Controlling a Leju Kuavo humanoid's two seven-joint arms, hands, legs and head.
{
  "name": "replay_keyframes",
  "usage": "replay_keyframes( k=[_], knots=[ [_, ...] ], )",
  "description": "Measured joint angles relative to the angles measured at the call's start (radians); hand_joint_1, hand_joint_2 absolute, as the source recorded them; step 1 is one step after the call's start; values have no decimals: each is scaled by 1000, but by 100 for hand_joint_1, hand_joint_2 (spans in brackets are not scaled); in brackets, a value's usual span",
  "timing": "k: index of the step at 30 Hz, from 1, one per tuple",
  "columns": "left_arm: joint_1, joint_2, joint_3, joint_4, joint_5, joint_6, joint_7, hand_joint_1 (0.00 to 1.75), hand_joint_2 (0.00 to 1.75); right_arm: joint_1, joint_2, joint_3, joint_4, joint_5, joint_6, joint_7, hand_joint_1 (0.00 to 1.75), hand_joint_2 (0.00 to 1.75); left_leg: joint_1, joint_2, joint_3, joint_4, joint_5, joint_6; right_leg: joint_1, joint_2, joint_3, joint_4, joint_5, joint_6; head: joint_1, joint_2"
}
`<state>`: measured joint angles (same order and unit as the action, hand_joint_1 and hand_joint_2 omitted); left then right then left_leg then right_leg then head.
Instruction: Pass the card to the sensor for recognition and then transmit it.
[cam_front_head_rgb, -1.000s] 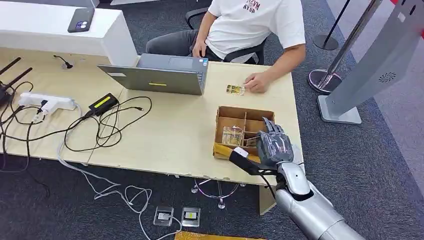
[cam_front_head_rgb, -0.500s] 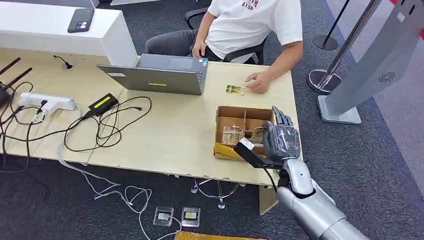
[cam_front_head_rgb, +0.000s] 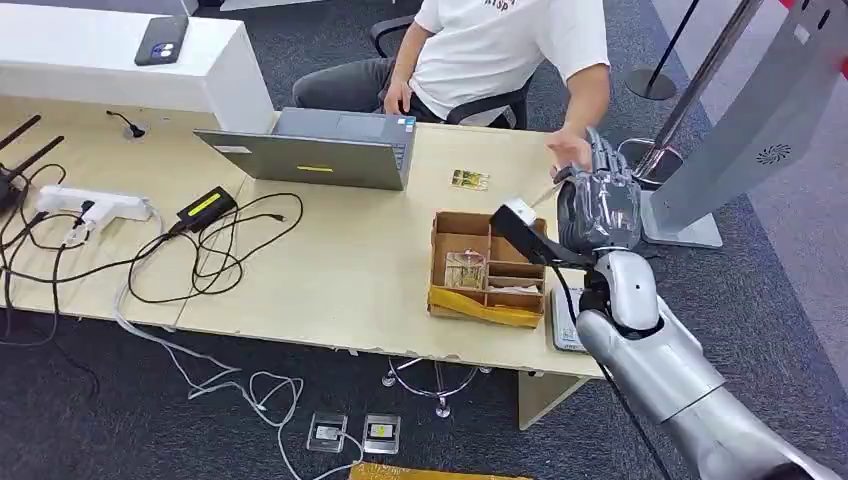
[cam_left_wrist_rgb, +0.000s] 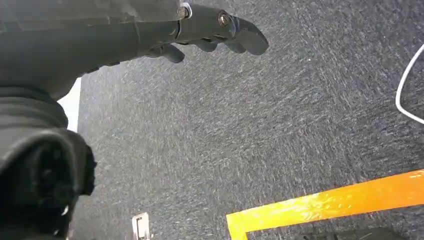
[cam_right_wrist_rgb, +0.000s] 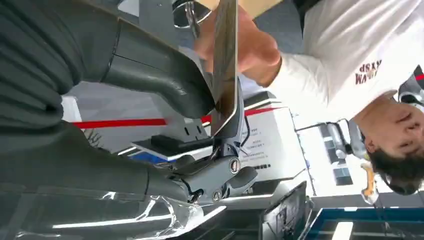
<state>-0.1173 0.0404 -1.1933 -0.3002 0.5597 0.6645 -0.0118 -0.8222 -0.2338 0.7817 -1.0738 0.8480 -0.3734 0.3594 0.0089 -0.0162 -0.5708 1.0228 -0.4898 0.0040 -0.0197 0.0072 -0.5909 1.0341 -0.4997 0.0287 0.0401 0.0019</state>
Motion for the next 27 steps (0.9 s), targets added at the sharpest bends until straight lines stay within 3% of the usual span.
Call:
replay_keyframes(
  k=[5, 11, 23, 24, 26, 27],
  knots=[
    [-11, 1, -1, 0, -16, -6, 3, 0, 0, -90, 3, 4, 3, -3, 74, 6, 175, 175, 0, 0, 0, 0, 0, 0, 0, 0, 0, 0, 0, 0, 0, 0],
    [-30, 1, -10, 0, -33, -18, 11, 0, 0, -196, 49, 28, 78, 16, 140, -4, 175, 175, 0, 0, -1, 0, 0, 0, 0, -1, 0, 1, 0, 0, 0, 0],
    [-39, 3, -21, 0, -45, -28, 17, 0, 0, -326, 178, 125, 347, 37, 148, -12, 168, 175, 1, -2, -1, 0, 1, 0, 0, -2, 0, 0, 0, 0, 0, 0],
    [-39, 3, -21, 0, -45, -28, 17, 0, 0, -326, 182, 129, 361, 37, 146, -12, 159, 175, 1, -2, -1, 0, 1, 0, 0, -2, 0, 0, 0, 0, 0, 0],
    [-38, 3, -21, 0, -45, -30, 17, 0, 0, -327, 187, 138, 381, 35, 144, -12, 24, 175, 1, -2, -1, 0, 1, 0, 0, -2, 0, 0, 0, 0, 0, 0],
    [-37, 4, -21, 0, -45, -31, 17, 0, 0, -327, 190, 141, 394, 34, 143, -13, 0, 175, 1, -2, -1, 0, 1, 0, 0, -2, 0, 0, 0, 0, 0, 0]
  ],
)
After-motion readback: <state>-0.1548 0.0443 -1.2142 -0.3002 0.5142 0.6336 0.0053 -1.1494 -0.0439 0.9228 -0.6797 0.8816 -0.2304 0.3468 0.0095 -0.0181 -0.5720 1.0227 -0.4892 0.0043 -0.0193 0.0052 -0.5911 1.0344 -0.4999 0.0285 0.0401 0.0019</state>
